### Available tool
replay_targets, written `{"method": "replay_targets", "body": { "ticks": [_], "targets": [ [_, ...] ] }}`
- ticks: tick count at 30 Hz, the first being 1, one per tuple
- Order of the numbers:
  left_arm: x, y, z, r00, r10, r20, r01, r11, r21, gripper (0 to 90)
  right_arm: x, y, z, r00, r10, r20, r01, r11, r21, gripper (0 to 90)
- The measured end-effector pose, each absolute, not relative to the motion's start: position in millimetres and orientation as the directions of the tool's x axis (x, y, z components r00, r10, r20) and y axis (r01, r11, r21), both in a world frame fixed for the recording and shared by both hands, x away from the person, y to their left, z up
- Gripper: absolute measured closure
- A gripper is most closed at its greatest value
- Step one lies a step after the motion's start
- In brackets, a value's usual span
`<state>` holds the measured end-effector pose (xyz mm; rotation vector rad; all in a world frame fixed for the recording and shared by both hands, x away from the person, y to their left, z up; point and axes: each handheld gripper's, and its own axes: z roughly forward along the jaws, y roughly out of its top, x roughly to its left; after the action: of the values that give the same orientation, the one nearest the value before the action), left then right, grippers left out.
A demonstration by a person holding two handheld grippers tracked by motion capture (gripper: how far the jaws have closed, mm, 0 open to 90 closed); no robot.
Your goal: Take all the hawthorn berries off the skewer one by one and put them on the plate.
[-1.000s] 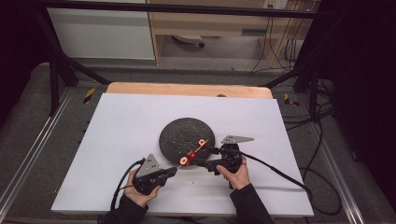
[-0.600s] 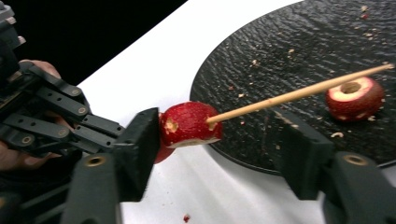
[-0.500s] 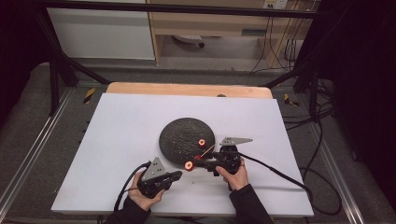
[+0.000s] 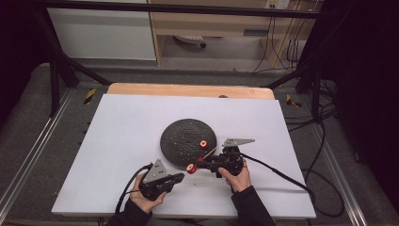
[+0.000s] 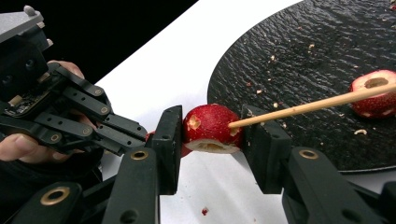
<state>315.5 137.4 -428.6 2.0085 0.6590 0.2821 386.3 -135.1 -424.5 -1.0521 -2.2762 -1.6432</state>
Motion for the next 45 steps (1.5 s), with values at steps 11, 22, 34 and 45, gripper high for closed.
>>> {"method": "replay_targets", "body": {
  "ticks": [11, 22, 34, 45],
  "targets": [
    [314.2, 137.5, -427.2, 0.829, 0.555, -0.069, 0.328, -0.384, 0.863, 88.1, 387.2, -140.8, -418.9, -0.747, 0.466, 0.475, 0.594, 0.147, 0.791, 60.9],
    [312.9, 135.9, -427.8, 0.842, 0.536, -0.067, 0.319, -0.394, 0.862, 88.1, 391.1, -178.2, -408.9, -0.699, 0.532, 0.478, 0.582, 0.034, 0.812, 60.8],
    [313.0, 135.5, -428.4, 0.847, 0.528, -0.068, 0.319, -0.401, 0.859, 88.1, 393.8, -209.7, -404.4, -0.653, 0.594, 0.469, 0.565, -0.030, 0.824, 60.9],
    [319.1, 151.0, -421.0, 0.824, 0.561, -0.084, 0.333, -0.359, 0.872, 88.1, 394.7, -223.1, -406.1, -0.624, 0.632, 0.460, 0.559, -0.051, 0.828, 60.9]
  ]
}}
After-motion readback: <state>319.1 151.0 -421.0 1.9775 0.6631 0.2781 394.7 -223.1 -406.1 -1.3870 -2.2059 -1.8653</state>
